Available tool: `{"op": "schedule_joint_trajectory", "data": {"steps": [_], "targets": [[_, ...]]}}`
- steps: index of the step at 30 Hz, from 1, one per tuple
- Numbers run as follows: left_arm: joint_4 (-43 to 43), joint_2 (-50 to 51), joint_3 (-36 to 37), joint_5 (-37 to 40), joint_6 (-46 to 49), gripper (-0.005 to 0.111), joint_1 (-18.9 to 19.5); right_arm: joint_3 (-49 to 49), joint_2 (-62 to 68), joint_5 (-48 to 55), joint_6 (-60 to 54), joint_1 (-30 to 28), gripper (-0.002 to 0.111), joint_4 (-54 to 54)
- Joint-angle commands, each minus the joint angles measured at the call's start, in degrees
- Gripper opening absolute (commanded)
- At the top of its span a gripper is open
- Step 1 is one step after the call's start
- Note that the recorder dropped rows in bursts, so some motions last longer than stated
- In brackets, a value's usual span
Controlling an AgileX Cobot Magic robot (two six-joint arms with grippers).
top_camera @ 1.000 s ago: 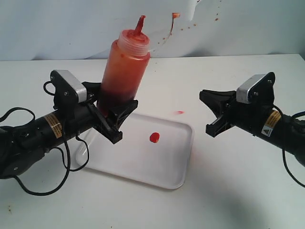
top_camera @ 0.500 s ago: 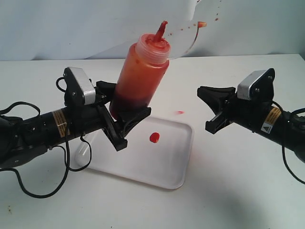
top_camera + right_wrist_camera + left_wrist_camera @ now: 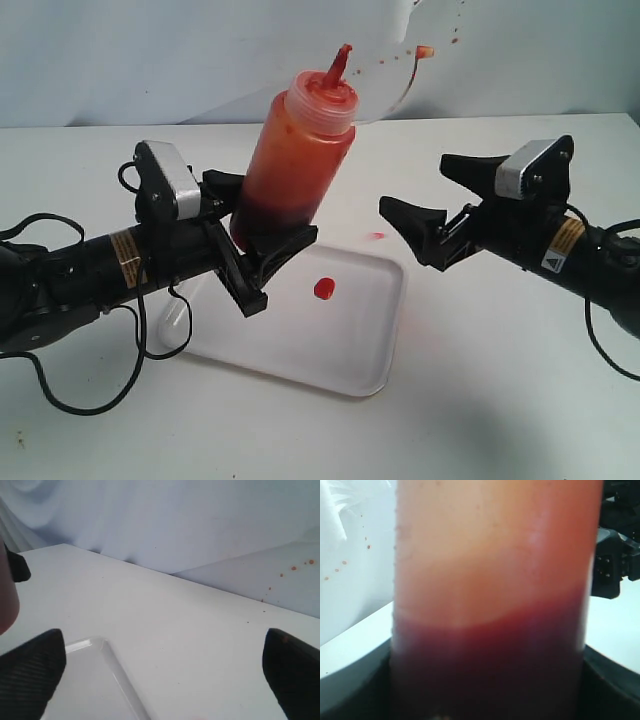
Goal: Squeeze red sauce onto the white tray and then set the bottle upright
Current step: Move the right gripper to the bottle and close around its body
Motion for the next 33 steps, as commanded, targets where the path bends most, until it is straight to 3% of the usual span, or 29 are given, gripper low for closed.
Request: {"op": "schedule_joint_trajectory", "data": {"steps": [1, 17, 25, 33], "targets": [[-0.9, -0.5, -0.6, -3.5, -0.6, 0.000, 0.1, -0.2, -0.5, -0.9, 0.1, 2.4, 0.105, 0.5], [-0.9, -0.5, -0.6, -3.5, -0.6, 0.000, 0.1, -0.2, -8.3, -0.9, 6.7, 5.0, 0.105, -10.8], [-0.9, -0.5, -0.6, -3.5, -0.6, 0.000, 0.1, -0.2, -10.0, -0.9, 9.6, 5.0, 0.105, -11.2], [0.5, -0.5, -0.6, -3.5, -0.6, 0.000, 0.1, -0.2, -9.9, -0.9, 7.7, 11.2, 0.105, -6.4]]}}
